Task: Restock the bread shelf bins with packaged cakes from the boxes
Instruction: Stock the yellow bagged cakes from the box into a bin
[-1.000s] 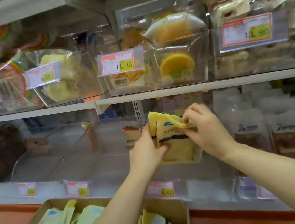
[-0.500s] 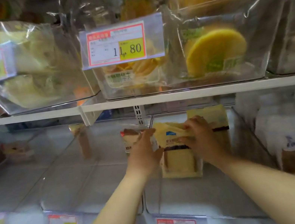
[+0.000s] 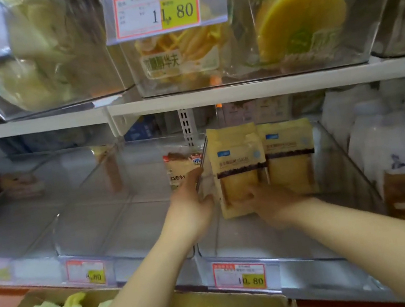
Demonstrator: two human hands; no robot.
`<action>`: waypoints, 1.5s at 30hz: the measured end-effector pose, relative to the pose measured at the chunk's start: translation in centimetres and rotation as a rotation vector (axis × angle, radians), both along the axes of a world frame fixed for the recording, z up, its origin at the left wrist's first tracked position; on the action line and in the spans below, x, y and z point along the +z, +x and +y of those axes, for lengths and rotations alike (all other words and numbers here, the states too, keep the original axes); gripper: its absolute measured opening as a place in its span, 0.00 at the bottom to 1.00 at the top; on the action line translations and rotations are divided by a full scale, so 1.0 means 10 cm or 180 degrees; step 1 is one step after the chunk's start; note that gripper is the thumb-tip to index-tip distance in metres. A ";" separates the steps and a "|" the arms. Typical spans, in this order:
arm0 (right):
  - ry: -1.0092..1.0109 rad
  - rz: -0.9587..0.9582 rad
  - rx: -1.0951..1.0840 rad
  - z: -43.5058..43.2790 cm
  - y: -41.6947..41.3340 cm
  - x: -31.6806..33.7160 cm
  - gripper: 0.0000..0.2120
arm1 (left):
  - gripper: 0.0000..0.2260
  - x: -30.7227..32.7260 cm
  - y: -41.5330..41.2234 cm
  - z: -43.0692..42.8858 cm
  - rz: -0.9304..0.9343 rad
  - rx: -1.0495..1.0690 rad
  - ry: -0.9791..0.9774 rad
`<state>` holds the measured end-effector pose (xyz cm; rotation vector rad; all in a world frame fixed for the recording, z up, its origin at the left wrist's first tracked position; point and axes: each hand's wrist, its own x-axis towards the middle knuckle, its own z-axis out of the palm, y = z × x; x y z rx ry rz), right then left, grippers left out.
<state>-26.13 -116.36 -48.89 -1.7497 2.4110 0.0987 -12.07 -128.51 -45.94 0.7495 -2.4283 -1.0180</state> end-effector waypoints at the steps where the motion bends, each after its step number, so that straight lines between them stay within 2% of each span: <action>1: -0.0021 0.0341 -0.0023 -0.03 -0.02 0.01 0.25 | 0.25 0.00 0.00 0.00 0.0020 0.0013 -0.0047; 5: -0.0325 0.1338 -0.0022 -0.16 -0.09 -0.05 0.26 | 0.25 -0.04 -0.02 -0.02 0.0073 0.0066 -0.0164; 8: -0.0425 0.1715 -0.0038 -0.23 -0.13 -0.11 0.25 | 0.25 -0.05 -0.01 -0.02 0.0100 0.0049 -0.0215; 12: -0.0642 0.1283 0.0070 -0.19 -0.13 -0.13 0.25 | 0.25 -0.06 -0.01 -0.01 0.0120 0.0038 -0.0226; 15: -0.0200 0.1239 0.0121 -0.14 -0.08 -0.10 0.23 | 0.25 -0.06 -0.02 -0.01 0.0105 0.0039 -0.0221; 19: 0.0046 0.1146 0.0119 -0.10 -0.11 -0.13 0.22 | 0.25 -0.06 -0.01 0.01 0.0127 0.0029 -0.0232; 25: 0.0427 0.0788 -0.0028 -0.05 -0.02 0.03 0.29 | 0.24 -0.02 0.00 0.02 0.0039 0.0046 -0.0223; 28: 0.0151 0.0332 -0.0241 0.04 0.11 0.18 0.27 | 0.23 0.08 0.05 0.07 -0.0059 0.0056 -0.0202; 31: -0.0399 0.0230 -0.0174 0.25 0.37 0.37 0.23 | 0.18 0.22 0.23 0.16 -0.0003 0.0094 -0.0410; 35: -0.1498 0.0151 0.0160 0.58 0.87 0.56 0.13 | 0.15 0.34 0.78 0.28 0.0086 0.0186 -0.0670; 37: -0.1579 -0.0061 0.0341 0.67 1.14 0.61 0.10 | 0.12 0.32 1.13 0.31 0.0053 0.0284 -0.0663; 41: -0.1102 -0.0302 0.0643 0.66 1.56 0.55 0.12 | 0.10 0.18 1.78 0.36 -0.0220 0.0524 -0.0645; 45: -0.0127 -0.0456 0.0761 0.56 1.84 0.36 0.19 | 0.12 -0.03 2.25 0.42 -0.0773 0.0495 -0.0593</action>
